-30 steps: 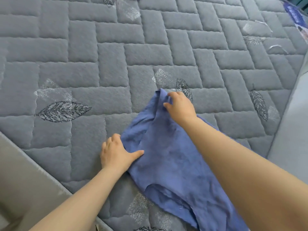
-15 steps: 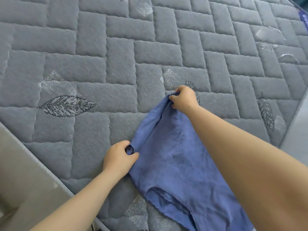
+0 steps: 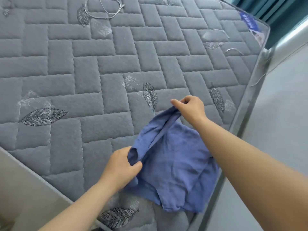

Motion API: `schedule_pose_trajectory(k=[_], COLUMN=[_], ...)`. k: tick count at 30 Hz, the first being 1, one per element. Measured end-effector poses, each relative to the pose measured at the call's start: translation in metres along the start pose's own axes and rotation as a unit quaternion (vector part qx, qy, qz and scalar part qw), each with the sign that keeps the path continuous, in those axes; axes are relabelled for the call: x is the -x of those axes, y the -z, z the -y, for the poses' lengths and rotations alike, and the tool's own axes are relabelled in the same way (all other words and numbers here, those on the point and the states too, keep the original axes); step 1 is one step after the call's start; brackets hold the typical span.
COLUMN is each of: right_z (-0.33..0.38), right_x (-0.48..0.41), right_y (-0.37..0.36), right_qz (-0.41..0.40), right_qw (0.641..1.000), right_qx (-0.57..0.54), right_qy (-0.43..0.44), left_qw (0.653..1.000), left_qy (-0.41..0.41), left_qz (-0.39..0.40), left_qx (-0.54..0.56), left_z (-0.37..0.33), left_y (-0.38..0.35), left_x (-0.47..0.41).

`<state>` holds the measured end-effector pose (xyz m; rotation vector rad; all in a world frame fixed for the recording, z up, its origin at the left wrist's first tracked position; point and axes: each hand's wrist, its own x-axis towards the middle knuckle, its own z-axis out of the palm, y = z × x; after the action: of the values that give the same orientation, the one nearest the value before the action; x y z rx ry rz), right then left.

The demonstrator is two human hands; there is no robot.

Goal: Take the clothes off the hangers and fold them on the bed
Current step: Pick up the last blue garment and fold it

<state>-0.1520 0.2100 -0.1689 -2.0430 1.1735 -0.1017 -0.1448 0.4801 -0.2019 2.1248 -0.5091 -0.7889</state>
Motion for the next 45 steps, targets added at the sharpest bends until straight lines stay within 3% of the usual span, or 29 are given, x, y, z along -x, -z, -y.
schedule_pose_trajectory(k=[9, 14, 18, 23, 28, 31, 35, 41, 45], right_z=[-0.108, -0.170, -0.208, -0.233, -0.229, -0.227, -0.226, -0.224, -0.220], right_x=[0.026, 0.035, 0.039, 0.060, 0.087, 0.101, 0.119, 0.121, 0.116], right_y=[0.078, 0.094, 0.096, 0.085, 0.060, 0.045, 0.034, 0.023, 0.016], right_qz=[0.006, -0.003, -0.007, -0.008, 0.032, 0.020, -0.009, -0.043, -0.031], right_qw=[0.999, 0.997, 0.995, 0.980, 0.943, 0.939, 0.948, 0.963, 0.952], right_qx=[-0.036, -0.046, -0.037, -0.075, -0.158, -0.152, -0.104, -0.104, -0.184], right_qy=[-0.039, -0.054, -0.097, -0.187, -0.291, -0.309, -0.301, -0.244, -0.244], left_qw=[0.989, 0.974, 0.965, 0.981, 0.975, 0.964, 0.965, 0.975, 0.985], left_qy=[-0.066, -0.083, -0.088, -0.105, -0.005, 0.091, 0.148, 0.161, 0.121], left_qz=[0.119, 0.173, 0.225, 0.104, 0.009, 0.016, 0.038, 0.038, 0.048], left_qx=[-0.064, -0.118, -0.100, -0.126, -0.223, -0.248, -0.214, -0.149, -0.115], left_z=[-0.052, -0.054, -0.051, -0.051, -0.033, -0.025, -0.018, -0.018, -0.020], left_y=[-0.097, -0.156, -0.186, -0.180, -0.152, -0.145, -0.145, -0.155, -0.166], left_x=[0.042, 0.052, 0.055, 0.024, -0.010, -0.028, -0.044, -0.056, -0.054])
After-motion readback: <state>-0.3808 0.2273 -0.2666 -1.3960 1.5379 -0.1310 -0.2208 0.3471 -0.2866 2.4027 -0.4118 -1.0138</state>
